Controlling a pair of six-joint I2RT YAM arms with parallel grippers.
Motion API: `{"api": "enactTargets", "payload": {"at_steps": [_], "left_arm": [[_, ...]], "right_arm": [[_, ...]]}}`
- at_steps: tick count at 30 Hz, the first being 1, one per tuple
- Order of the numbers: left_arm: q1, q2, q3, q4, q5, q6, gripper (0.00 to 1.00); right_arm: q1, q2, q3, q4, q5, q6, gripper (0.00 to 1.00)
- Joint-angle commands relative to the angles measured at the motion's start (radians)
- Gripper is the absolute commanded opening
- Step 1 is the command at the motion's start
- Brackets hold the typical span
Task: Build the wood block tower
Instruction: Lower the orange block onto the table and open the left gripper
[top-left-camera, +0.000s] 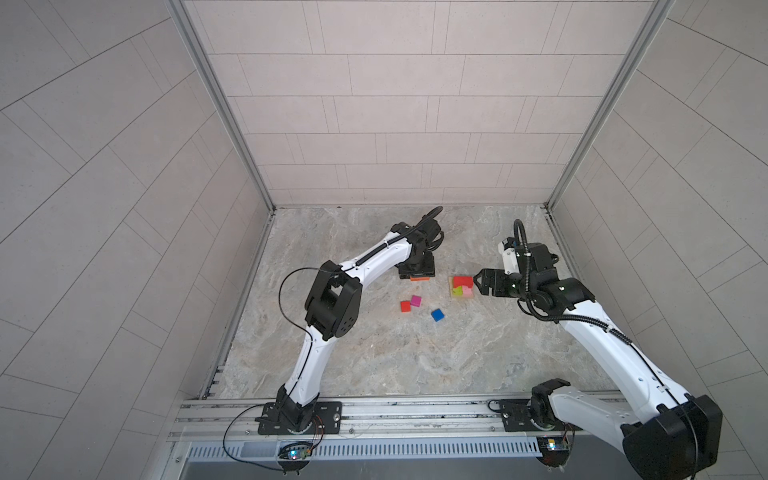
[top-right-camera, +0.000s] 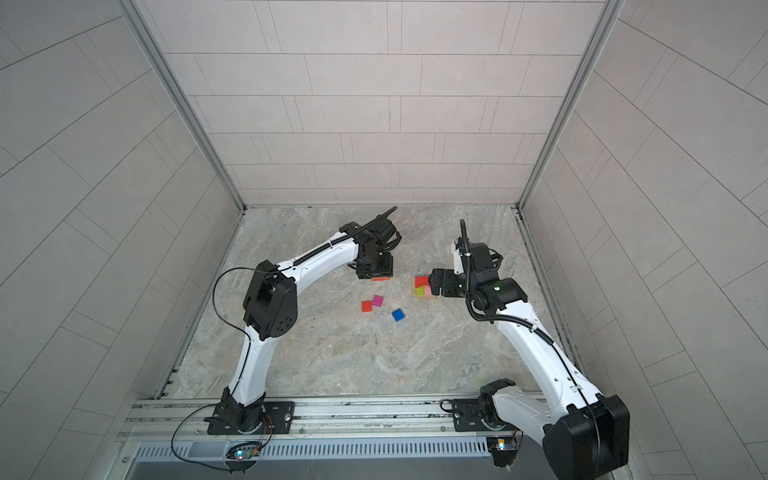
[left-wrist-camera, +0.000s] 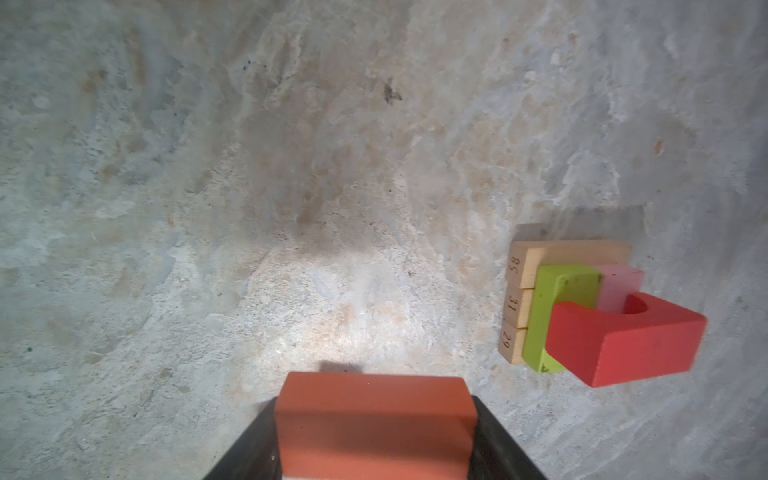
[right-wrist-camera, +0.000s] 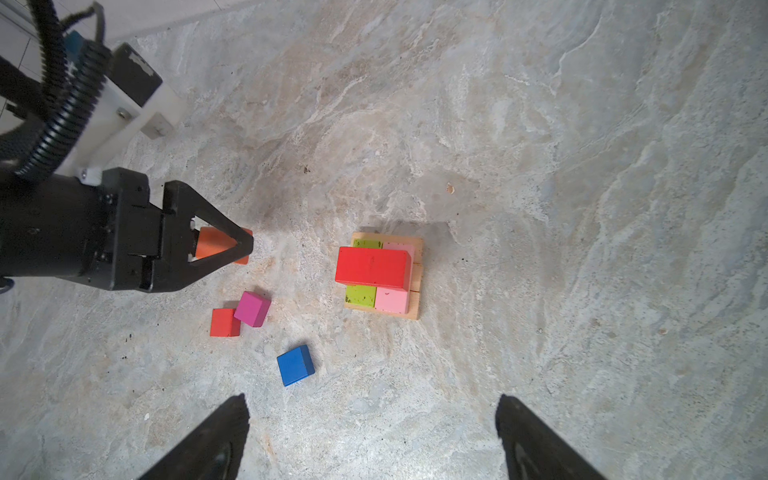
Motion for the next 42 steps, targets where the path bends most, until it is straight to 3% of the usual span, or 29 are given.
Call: {"api": "enactTargets", "payload": {"at_steps": [1, 23, 35, 42], "left_arm": [[0.0, 0.004, -0.03, -0.019, -0.066, -0.001, 0.58], [0.007, 0.109, -0.015, -0.053, -0.115, 0.01, 0.62], [0.006, 0.086, -0.028, -0.062, -0.11, 0.01, 0.76], [0.007, -0.031, -0.078, -0.04, -0.105, 0.026, 0.85]], "right_arm": [[0.008, -0.005, 0.003, -0.018, -0.003, 0.001, 0.94], [0.017, -0.097, 0.044, -0.114, 0.002, 0.043, 0.93], [0.018, -0.138, 0.059, -0.159, 0.012, 0.046, 0.93], [0.072, -0.108, 0.089, -0.173, 0.068, 0.054, 0.94]]}}
